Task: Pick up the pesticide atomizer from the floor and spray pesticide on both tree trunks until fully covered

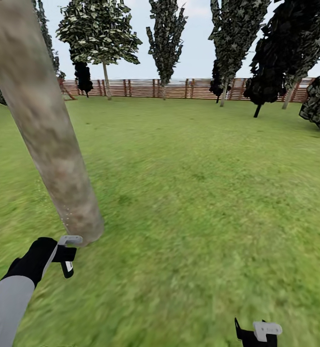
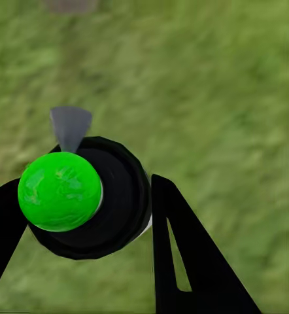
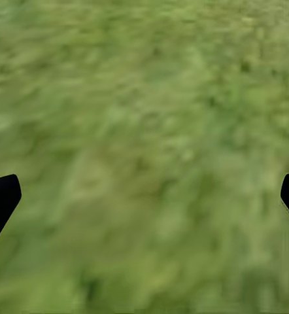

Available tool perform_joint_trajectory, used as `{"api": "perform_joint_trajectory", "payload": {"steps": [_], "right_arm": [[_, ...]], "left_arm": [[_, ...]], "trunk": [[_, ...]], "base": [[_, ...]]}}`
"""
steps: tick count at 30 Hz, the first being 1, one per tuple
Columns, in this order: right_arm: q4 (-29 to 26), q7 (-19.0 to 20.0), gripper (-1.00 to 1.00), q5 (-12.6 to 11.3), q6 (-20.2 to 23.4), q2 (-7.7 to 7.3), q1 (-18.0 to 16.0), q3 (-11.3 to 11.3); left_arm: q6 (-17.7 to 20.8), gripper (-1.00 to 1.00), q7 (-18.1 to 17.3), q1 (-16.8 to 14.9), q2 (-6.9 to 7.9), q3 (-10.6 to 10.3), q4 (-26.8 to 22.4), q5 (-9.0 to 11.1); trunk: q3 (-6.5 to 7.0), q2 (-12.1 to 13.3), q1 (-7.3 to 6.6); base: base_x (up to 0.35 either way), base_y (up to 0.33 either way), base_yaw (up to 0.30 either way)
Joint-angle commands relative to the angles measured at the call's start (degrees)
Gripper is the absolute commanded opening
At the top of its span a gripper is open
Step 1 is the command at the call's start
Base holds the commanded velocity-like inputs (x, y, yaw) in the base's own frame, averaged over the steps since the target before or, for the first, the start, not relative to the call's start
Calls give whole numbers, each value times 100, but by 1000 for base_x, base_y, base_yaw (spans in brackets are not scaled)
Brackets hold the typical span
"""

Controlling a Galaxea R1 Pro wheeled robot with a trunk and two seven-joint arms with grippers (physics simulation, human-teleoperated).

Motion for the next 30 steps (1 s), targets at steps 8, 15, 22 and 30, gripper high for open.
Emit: {"api": "perform_joint_trajectory", "payload": {"steps": [8, 15, 22, 30], "right_arm": [[6, -24, 100, 60, -16, 2, -4, -30], [-2, -27, 100, 52, -16, -6, -3, -30], [-3, -28, 100, 52, -16, -7, -3, -35], [-3, -28, 100, 52, -16, -7, -3, -33]], "left_arm": [[27, -100, -51, -5, 5, 34, -14, -70], [22, -100, -56, 3, 14, 111, -18, -66], [31, -100, -210, -181, -74, 31, -90, -66], [57, -100, -781, -662, 409, -159, -93, -168]], "trunk": [[-5, -2, 0], [-5, -2, 0], [-5, -2, 0], [-5, -2, 0]], "base": [[-5, -259, 267], [-10, -36, 277], [0, -1, 85], [0, 0, 1]]}}
